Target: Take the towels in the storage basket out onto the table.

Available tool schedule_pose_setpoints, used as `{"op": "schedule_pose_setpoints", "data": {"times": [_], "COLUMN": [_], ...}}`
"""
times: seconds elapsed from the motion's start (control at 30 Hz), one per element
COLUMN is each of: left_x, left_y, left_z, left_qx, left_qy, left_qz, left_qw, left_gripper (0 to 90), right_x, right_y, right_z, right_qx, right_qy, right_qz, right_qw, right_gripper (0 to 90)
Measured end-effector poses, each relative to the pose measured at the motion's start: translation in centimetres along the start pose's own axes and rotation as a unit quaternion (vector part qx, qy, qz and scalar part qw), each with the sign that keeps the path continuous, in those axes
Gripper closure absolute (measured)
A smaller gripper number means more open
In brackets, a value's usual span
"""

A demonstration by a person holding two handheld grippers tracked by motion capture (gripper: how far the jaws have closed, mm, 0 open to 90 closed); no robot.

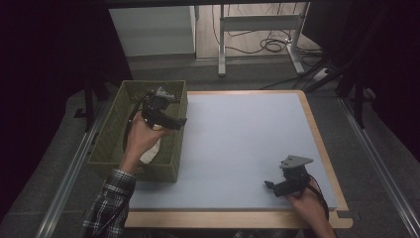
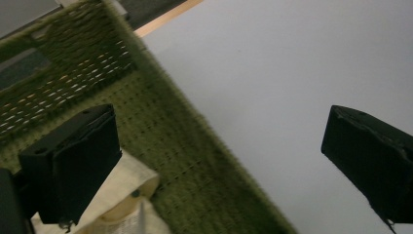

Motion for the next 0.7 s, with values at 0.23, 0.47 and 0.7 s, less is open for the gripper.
{"op": "schedule_pose_setpoints", "data": {"times": [0.23,0.47,0.7], "left_x": [1.1,2.6,4.4], "left_y": [-2.3,-4.4,-6.4], "left_z": [-1.7,-3.9,-6.4], "left_qx": [-0.013,-0.034,-0.046], "left_qy": [-0.019,-0.036,-0.087], "left_qz": [0.014,0.022,0.041], "left_qw": [0.9996,0.9985,0.9943], "left_gripper": [0.7,0.7,0.7], "right_x": [0.0,0.0,0.0], "right_y": [0.0,0.0,0.0], "right_z": [0.0,0.0,0.0], "right_qx": [0.000,0.000,0.000], "right_qy": [0.000,0.000,0.000], "right_qz": [0.000,0.000,0.000], "right_qw": [1.0000,1.0000,1.0000], "right_gripper": [0.0,0.0,0.0]}}
Point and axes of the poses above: each handheld gripper's, and its own axes: z roughly backward along the jaws, x roughly out of its underside, y roughly to its right, the point moved 1 cm from there along -z, roughly forward along the jaws, and after that the axes turned 11 degrees about -x, right-handed, at the moved point
